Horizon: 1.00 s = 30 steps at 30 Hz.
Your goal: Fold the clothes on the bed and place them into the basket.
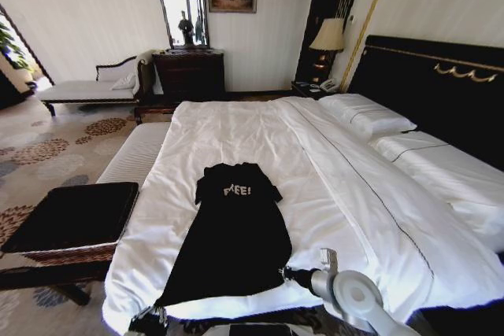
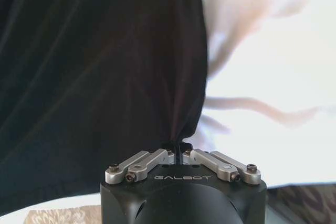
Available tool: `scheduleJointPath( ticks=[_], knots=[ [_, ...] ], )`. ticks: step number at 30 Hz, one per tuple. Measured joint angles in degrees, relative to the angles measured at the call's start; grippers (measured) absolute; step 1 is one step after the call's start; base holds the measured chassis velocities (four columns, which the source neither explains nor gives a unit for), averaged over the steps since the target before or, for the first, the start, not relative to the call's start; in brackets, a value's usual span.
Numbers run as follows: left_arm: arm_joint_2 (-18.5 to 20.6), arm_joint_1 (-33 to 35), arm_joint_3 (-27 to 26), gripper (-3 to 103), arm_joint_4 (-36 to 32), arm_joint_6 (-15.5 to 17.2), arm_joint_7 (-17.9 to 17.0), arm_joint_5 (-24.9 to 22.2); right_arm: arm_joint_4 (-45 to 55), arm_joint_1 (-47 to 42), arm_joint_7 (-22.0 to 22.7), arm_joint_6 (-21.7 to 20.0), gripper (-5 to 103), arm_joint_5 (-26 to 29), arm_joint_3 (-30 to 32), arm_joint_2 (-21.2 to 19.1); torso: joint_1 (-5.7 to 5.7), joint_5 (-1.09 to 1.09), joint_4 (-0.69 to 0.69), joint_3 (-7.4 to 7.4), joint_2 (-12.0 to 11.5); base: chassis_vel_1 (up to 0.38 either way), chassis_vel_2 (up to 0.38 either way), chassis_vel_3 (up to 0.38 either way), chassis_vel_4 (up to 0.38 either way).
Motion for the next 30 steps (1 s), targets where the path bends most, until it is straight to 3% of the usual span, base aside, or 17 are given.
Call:
scheduleJointPath(
  ticks=[3, 7, 16, 20, 30],
  knots=[
    [-0.6, 3.1, 2.2, 1, 1.4, -2.5, -0.5, 4.4, 1.0, -3.5, 0.0, 0.0, 2, -1.9, 0.4, -0.4, 0.0, 0.0, 0.0, 0.0, 0.0, 0.0, 0.0, 0.0, 0.0],
    [-1.0, 5.2, 3.2, 1, 2.0, -3.5, -1.3, 6.3, 2.9, -6.0, 0.1, 0.0, 2, -2.3, 1.7, -0.6, 0.0, 0.01, 0.01, 0.0, 0.0, 0.0, 0.0, 0.0, 0.0],
    [-1.5, 2.7, 2.8, 1, 5.6, -3.7, -2.0, 5.5, 2.6, -8.2, 0.2, -0.1, 2, -4.5, 1.3, -0.2, 0.0, 0.01, 0.0, 0.01, 0.0, 0.0, 0.0, 0.0, 0.0],
    [-2.5, -2.3, 4.8, 1, 7.6, -1.0, -2.2, 3.4, 3.0, -8.6, 0.4, -0.1, 2, -4.9, 1.2, 0.7, 0.0, 0.0, 0.01, 0.01, 0.0, 0.0, 0.0, 0.0, 0.0],
    [-1.8, -3.9, 5.9, 1, 9.6, -0.5, -2.5, 3.7, 3.5, -12.3, 0.7, -0.1, 2, -6.1, 2.5, 0.9, 0.0, 0.0, 0.0, 0.01, 0.0, 0.0, 0.0, 0.0, 0.0]
  ],
)
